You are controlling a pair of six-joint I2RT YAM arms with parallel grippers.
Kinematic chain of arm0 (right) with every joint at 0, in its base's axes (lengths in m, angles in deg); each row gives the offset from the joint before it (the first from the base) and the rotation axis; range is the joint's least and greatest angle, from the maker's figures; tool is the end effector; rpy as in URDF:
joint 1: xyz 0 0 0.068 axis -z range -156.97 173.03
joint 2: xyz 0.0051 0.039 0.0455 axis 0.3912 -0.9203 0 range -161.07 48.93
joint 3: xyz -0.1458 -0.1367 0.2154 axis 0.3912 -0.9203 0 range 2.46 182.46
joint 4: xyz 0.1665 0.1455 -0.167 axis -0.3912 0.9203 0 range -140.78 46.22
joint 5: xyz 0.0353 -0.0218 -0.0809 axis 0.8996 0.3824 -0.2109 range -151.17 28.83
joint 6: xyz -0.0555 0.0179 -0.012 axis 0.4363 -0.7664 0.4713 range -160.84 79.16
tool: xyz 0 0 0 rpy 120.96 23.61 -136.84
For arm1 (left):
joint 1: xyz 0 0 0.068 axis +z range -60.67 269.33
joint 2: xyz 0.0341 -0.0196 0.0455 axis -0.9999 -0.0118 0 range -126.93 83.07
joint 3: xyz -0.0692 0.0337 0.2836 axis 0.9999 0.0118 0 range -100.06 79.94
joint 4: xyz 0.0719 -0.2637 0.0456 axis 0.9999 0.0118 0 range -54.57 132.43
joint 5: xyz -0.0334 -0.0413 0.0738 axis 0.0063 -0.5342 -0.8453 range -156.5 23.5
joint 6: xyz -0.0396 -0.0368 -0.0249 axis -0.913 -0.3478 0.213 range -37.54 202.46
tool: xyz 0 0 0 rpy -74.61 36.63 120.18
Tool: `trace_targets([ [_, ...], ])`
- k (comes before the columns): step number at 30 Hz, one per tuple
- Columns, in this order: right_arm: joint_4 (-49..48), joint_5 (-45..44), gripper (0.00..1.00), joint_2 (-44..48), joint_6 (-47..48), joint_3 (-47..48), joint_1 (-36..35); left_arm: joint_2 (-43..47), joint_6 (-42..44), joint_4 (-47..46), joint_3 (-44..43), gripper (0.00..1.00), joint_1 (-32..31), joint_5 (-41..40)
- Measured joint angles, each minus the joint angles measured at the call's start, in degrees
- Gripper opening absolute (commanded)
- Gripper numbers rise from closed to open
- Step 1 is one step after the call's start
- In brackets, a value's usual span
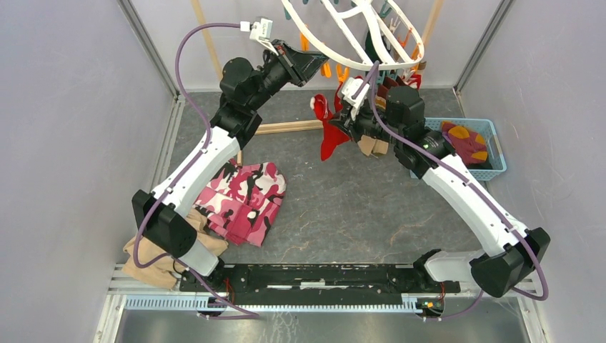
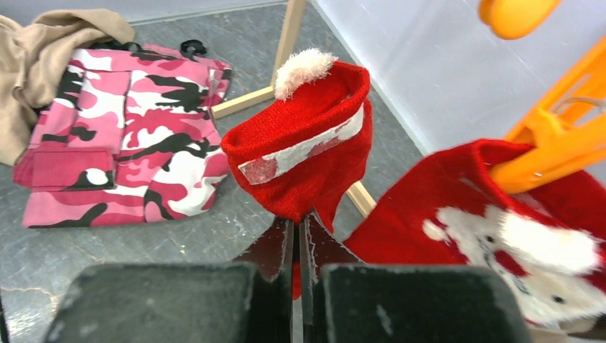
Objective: Clip the socks to the hanger
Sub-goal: Open the clamp at the hanger, then clamp the sock onto the hanger.
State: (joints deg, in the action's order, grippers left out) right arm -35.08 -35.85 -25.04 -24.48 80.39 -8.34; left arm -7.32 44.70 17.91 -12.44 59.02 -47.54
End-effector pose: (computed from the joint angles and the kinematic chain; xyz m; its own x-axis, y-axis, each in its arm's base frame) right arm 0.2541 0.1768 0.4429 0.0665 -0.2577 -0.9639 -0.8435 0.5016 -0.1923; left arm 0.3295 -0.2090 0.5068 -0.2263 -0.5385 -0.8117 0.7628 0.4202 -0.4915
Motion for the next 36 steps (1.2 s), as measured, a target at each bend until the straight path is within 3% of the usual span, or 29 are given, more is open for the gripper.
trace_targets([
  [6,3.10,-3.37,0.00,-2.03,-0.48,2.91,0.00,0.42,0.13,0.37,0.66,0.02,-0.61,-3.43],
  [24,0.96,-8.55,0.00,-5.40,-17.64,7.34,-0.07,1.51,0.11,0.72,1.90,0.02,-1.38,-7.04],
  [36,-0.26,-10.64,0.00,-6.91,-23.15,8.96,-0.11,1.53,0.11,0.72,1.92,0.02,-1.73,-8.17],
])
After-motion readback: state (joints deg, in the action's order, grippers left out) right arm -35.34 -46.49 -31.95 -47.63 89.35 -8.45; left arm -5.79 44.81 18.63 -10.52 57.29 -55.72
